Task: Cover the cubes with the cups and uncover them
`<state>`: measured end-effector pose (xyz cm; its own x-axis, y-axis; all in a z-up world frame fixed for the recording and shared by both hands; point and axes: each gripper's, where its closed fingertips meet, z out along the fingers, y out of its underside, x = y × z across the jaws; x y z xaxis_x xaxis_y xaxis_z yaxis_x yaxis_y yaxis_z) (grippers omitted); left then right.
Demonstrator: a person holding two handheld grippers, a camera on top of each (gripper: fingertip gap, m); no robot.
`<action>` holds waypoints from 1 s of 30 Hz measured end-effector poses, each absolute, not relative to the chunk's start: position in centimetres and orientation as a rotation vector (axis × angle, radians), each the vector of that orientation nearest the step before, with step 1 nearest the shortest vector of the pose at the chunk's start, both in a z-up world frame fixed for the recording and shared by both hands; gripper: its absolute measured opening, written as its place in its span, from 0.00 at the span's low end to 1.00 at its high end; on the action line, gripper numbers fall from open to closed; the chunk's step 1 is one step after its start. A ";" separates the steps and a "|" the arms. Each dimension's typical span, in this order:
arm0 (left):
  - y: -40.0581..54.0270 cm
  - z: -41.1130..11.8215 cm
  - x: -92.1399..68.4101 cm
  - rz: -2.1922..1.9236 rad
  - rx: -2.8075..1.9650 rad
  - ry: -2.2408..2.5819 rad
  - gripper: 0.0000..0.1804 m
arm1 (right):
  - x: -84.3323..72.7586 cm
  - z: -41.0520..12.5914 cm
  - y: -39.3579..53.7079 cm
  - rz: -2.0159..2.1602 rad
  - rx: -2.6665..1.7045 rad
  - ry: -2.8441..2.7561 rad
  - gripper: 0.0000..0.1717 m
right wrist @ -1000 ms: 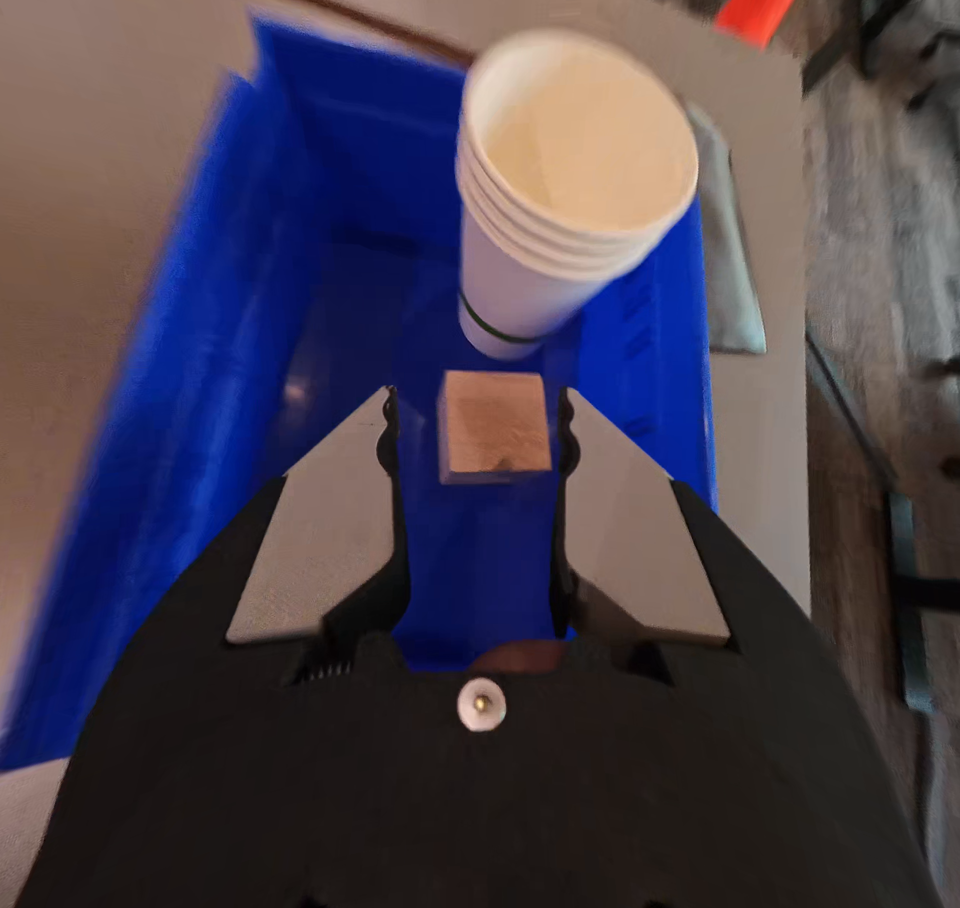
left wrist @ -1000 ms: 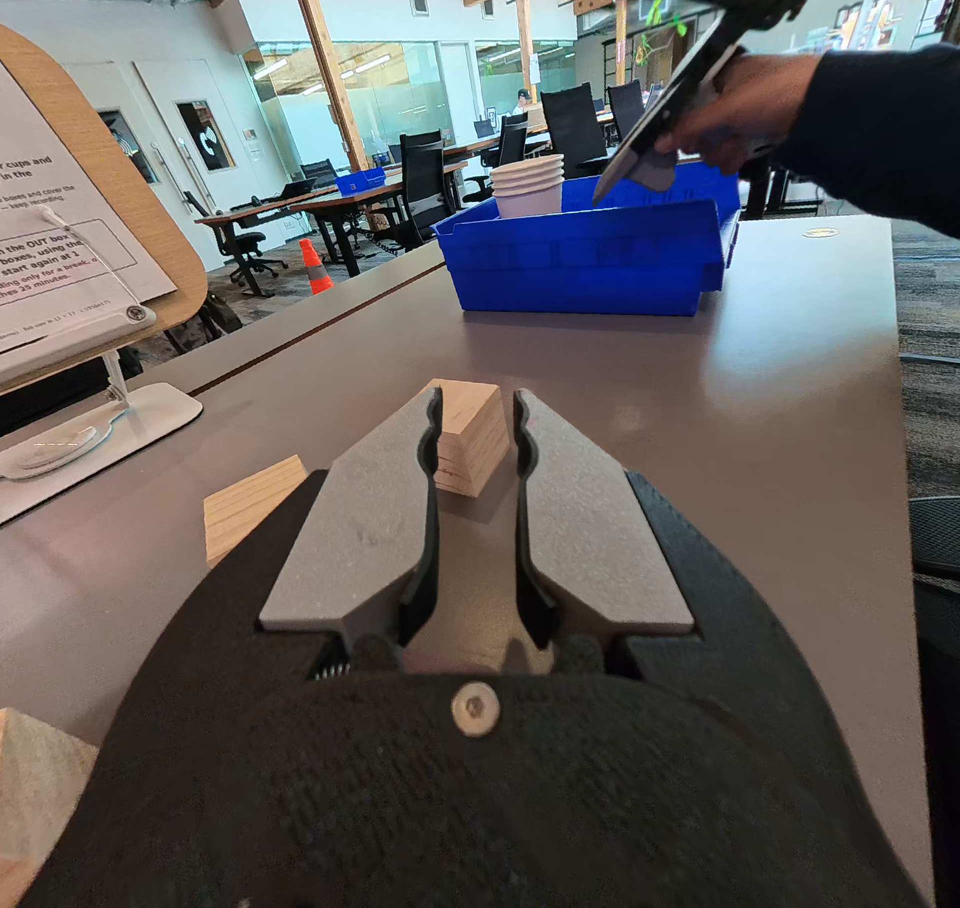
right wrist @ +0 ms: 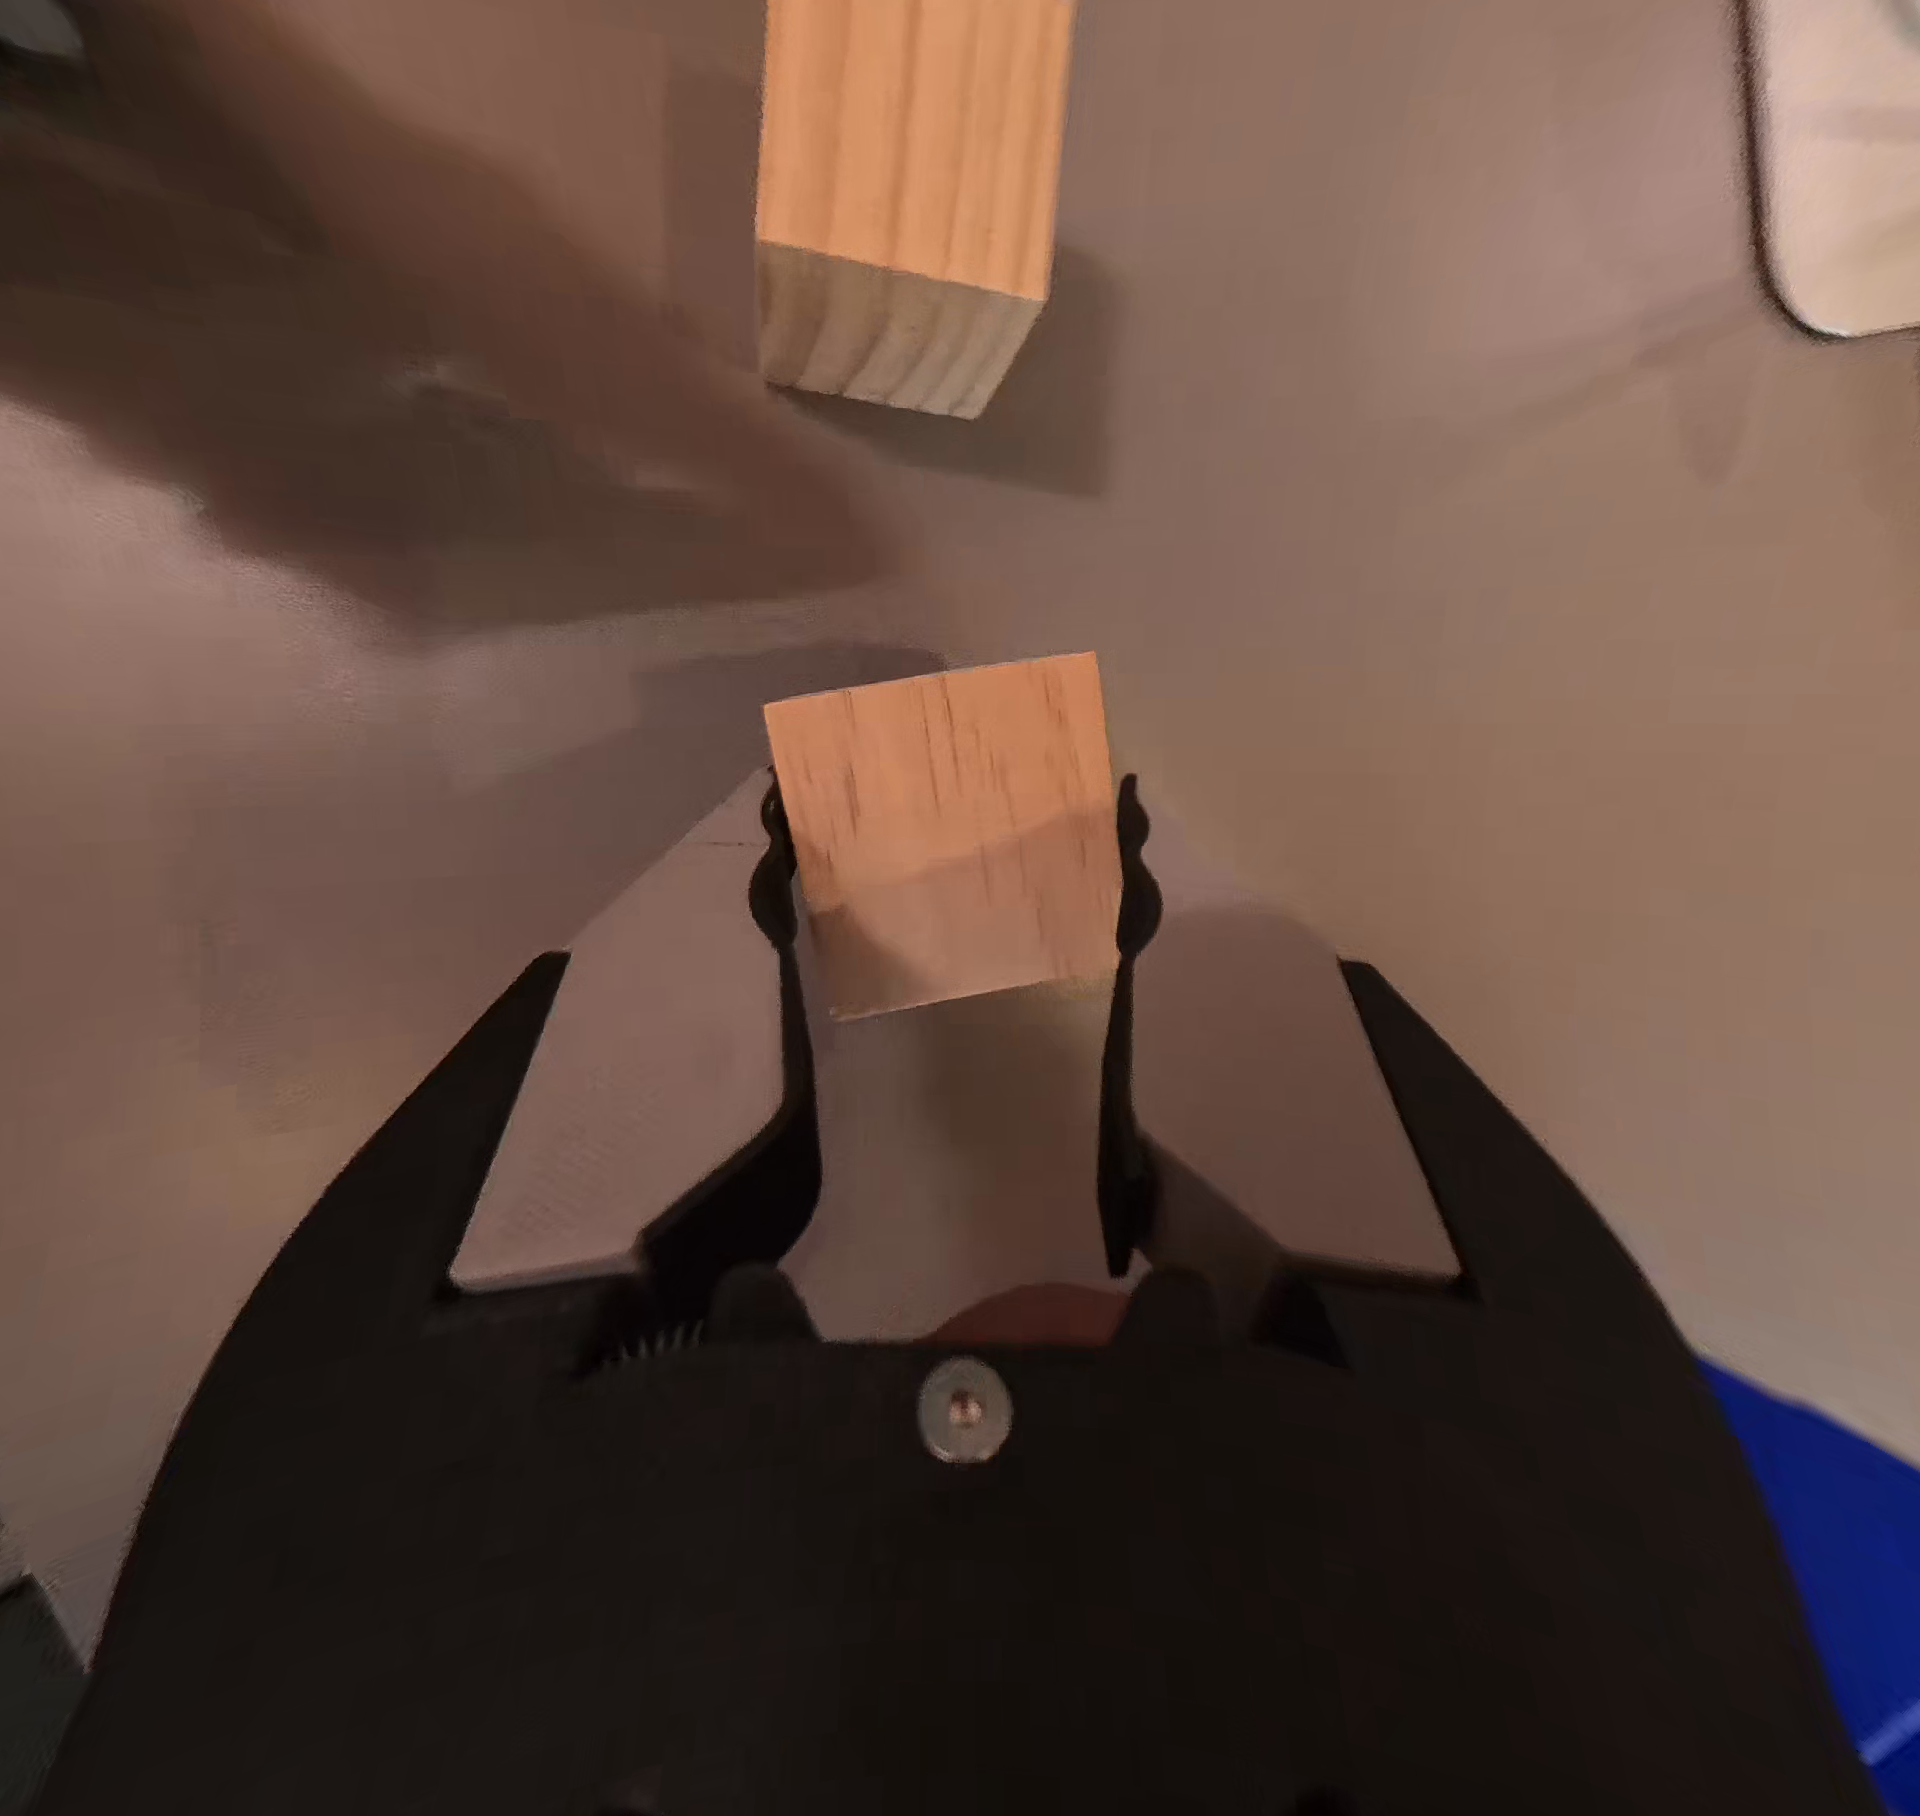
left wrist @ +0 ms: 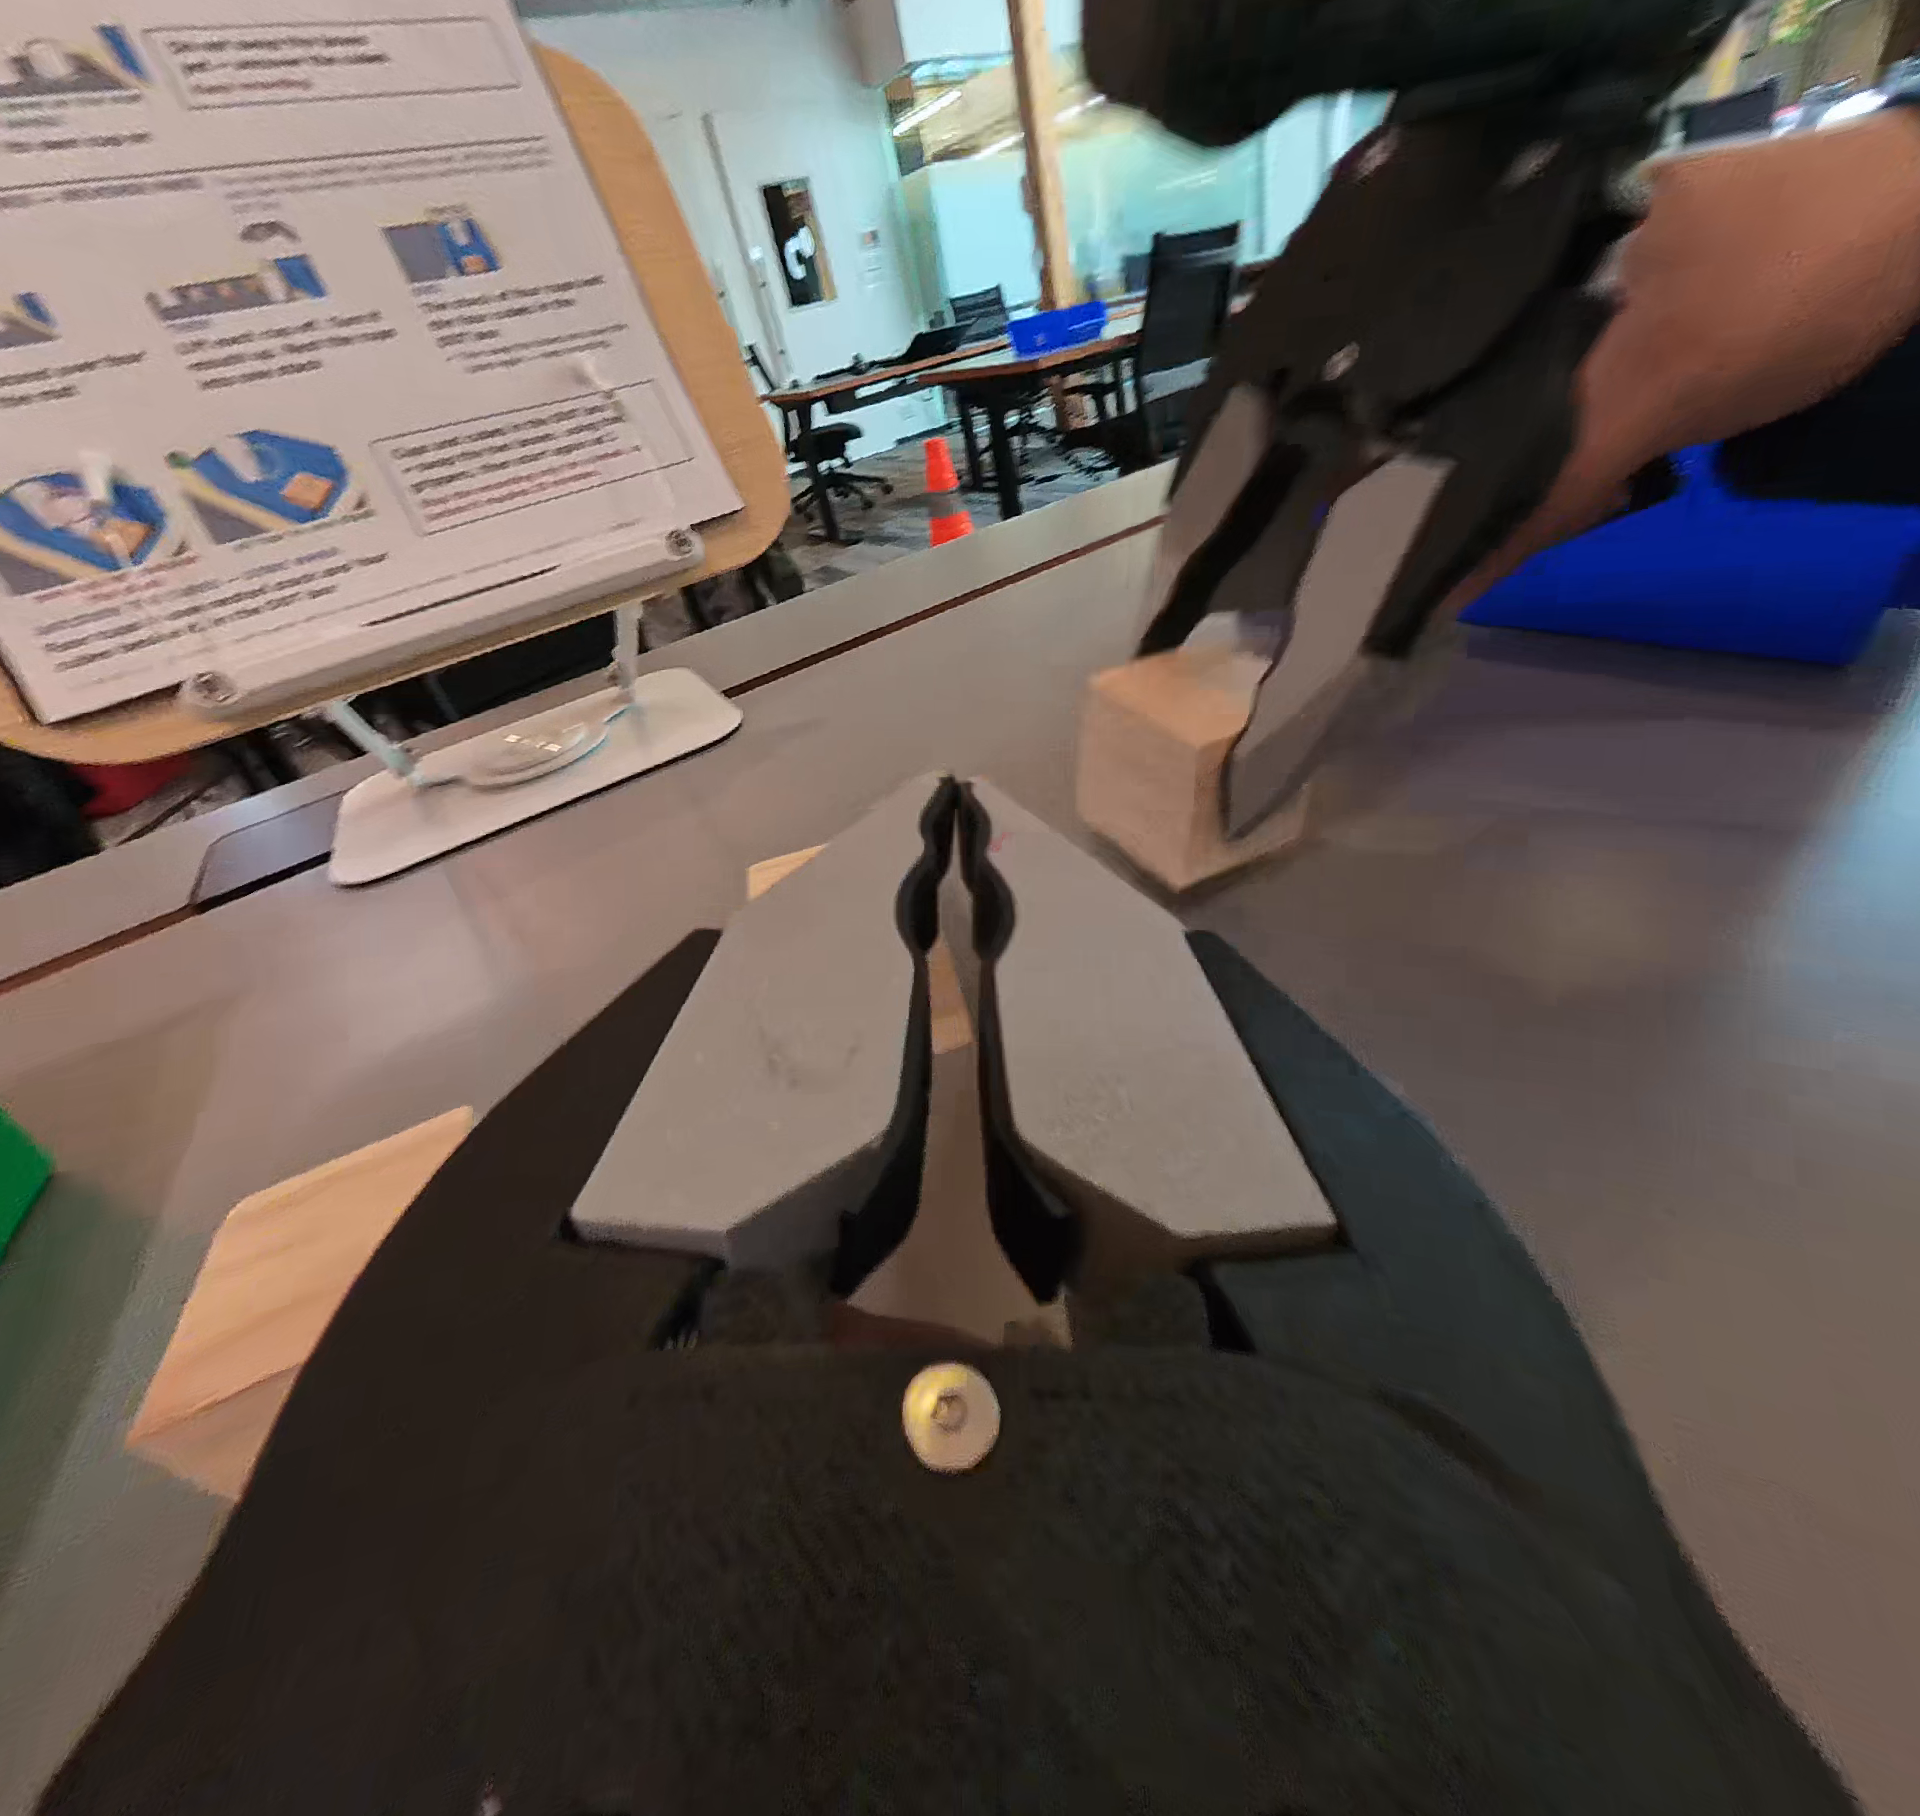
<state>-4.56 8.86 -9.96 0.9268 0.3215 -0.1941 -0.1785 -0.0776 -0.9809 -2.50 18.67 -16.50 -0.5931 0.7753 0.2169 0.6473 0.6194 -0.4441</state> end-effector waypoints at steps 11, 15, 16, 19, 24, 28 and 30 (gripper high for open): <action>8.8 -10.3 -5.1 0.442 -1.624 -0.134 0.00 | 7.7 -1.7 37.4 0.541 -1.595 -1.633 0.35; 8.7 -10.2 -5.0 0.462 -1.615 -0.129 0.00 | 11.2 -4.4 43.1 0.466 -1.791 -1.503 0.35; 8.7 -10.2 -5.0 0.463 -1.618 -0.129 0.00 | 11.6 -5.9 43.6 0.443 -1.837 -1.511 0.35; 8.8 -10.3 -5.1 0.457 -1.625 -0.130 0.00 | 11.9 -10.7 45.1 0.353 -1.954 -1.509 0.35; 8.6 -10.1 -5.3 0.445 -1.609 -0.152 0.00 | 10.2 -16.5 45.8 0.345 -2.127 -1.469 0.35; 8.6 -10.1 -5.5 0.431 -1.608 -0.162 0.00 | 9.6 -16.5 46.4 0.329 -2.109 -1.467 0.35; 8.6 -10.1 -5.4 0.434 -1.609 -0.159 0.00 | 9.4 -13.9 46.9 0.348 -2.018 -1.426 0.34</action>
